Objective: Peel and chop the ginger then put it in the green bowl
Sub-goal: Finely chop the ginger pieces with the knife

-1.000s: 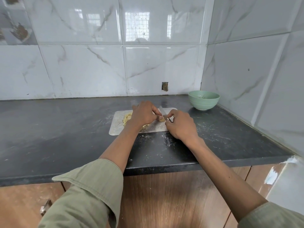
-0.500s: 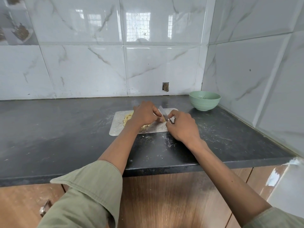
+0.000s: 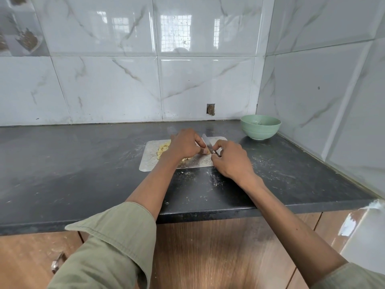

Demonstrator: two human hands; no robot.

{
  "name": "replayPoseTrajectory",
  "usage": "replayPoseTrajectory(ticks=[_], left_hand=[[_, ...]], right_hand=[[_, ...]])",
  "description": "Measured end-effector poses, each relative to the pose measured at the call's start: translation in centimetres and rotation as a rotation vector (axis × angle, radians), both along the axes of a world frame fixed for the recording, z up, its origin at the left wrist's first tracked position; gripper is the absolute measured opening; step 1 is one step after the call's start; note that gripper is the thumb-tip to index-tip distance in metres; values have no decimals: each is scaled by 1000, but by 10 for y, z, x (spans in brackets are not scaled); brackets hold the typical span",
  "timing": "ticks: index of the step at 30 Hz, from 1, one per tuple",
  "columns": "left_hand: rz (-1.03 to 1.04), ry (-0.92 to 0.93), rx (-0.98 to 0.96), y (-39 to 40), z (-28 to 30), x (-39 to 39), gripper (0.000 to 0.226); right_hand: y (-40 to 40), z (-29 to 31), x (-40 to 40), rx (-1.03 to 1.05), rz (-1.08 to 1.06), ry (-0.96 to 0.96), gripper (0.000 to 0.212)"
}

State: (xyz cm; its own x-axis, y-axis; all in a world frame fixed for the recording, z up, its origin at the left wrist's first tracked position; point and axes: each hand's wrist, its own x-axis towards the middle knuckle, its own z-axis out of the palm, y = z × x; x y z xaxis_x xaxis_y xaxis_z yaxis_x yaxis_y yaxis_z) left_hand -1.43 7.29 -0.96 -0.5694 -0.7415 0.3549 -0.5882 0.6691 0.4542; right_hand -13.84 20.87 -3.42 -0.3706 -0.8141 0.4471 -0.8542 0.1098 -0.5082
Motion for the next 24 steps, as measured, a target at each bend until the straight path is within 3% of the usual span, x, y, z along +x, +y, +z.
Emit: replayPoseTrajectory(ticks=[18, 24], left_hand=[[52, -45, -100, 1, 2, -1, 11], [58, -31, -86, 4, 3, 0, 10]], right_hand=[[-20, 13, -1, 89, 55, 36, 6], [-15, 8, -1, 130, 10, 95, 14]])
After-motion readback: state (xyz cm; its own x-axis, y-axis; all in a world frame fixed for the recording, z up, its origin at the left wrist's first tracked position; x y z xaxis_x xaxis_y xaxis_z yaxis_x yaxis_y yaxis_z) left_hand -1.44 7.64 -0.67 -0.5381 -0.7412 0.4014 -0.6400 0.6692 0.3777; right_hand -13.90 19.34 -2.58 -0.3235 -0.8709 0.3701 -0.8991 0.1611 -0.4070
